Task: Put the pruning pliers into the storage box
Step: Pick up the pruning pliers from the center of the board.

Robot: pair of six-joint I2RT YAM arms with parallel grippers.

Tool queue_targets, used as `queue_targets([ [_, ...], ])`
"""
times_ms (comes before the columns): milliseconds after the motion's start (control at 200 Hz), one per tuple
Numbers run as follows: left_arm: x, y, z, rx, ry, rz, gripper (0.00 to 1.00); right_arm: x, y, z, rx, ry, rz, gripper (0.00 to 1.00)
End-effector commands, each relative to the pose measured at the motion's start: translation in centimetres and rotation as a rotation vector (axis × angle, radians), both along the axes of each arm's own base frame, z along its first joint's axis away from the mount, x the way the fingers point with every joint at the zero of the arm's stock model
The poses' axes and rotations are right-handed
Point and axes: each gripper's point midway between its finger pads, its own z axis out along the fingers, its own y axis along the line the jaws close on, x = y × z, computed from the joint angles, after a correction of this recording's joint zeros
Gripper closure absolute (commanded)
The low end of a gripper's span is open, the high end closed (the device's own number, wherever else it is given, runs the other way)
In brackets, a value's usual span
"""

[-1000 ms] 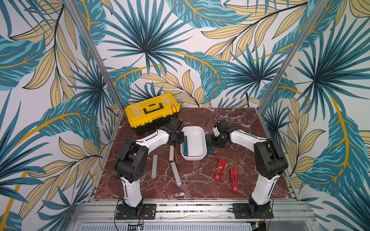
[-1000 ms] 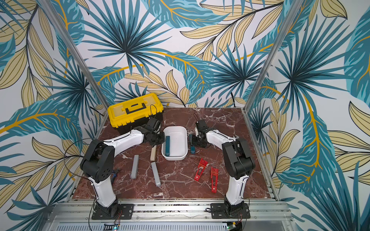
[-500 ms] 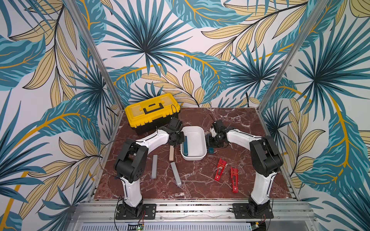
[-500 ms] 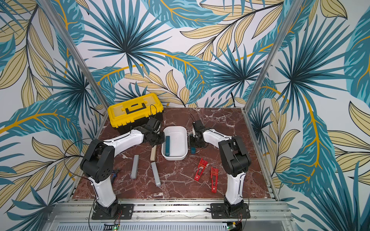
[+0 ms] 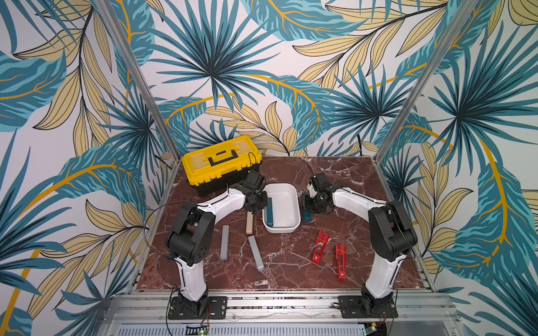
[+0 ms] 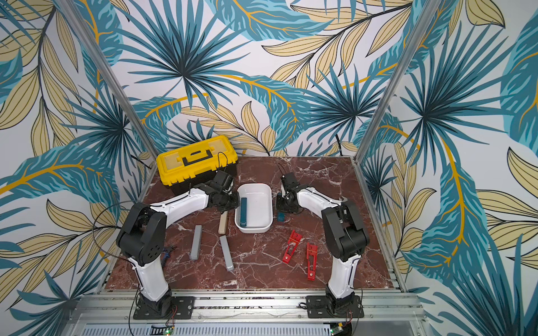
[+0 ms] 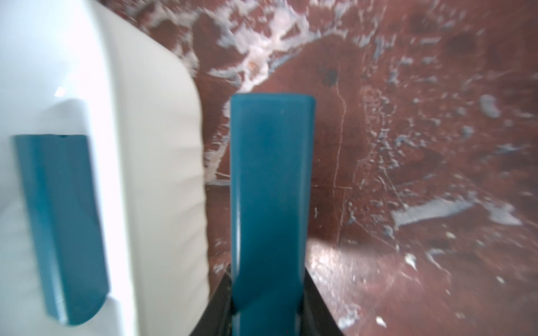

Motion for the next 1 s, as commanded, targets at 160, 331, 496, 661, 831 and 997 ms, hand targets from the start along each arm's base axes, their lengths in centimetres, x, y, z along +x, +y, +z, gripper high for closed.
queue_targets([
  [160,0.4,-0.1,1.7,-0.032,-0.033,0.001,0.97,-0.5,2.0,6.7,0.096,-0.100,0.003,0.89],
  [331,0.4,-0.2,1.7,-0.037,-0.034,0.003,0.97,-0.9,3.8,8.7,0.146,-0.121,0.024,0.89],
  [496,0.5,-0.2,1.8,-0.039,-0.037,0.002,0.97,-1.1,5.8,9.3,0.170,-0.131,0.054,0.88],
  [661,0.4,-0.3,1.9,-0.043,-0.038,0.000,0.97,-0.8,7.6,8.8,0.176,-0.120,0.084,0.88],
  [831,0.3,-0.1,1.8,-0.039,-0.036,0.000,0.97,-0.4,8.9,8.2,0.175,-0.110,0.105,0.88],
  [997,0.3,-0.2,1.8,-0.044,-0.036,0.001,0.97,-0.2,10.0,7.0,0.170,-0.094,0.117,0.88],
])
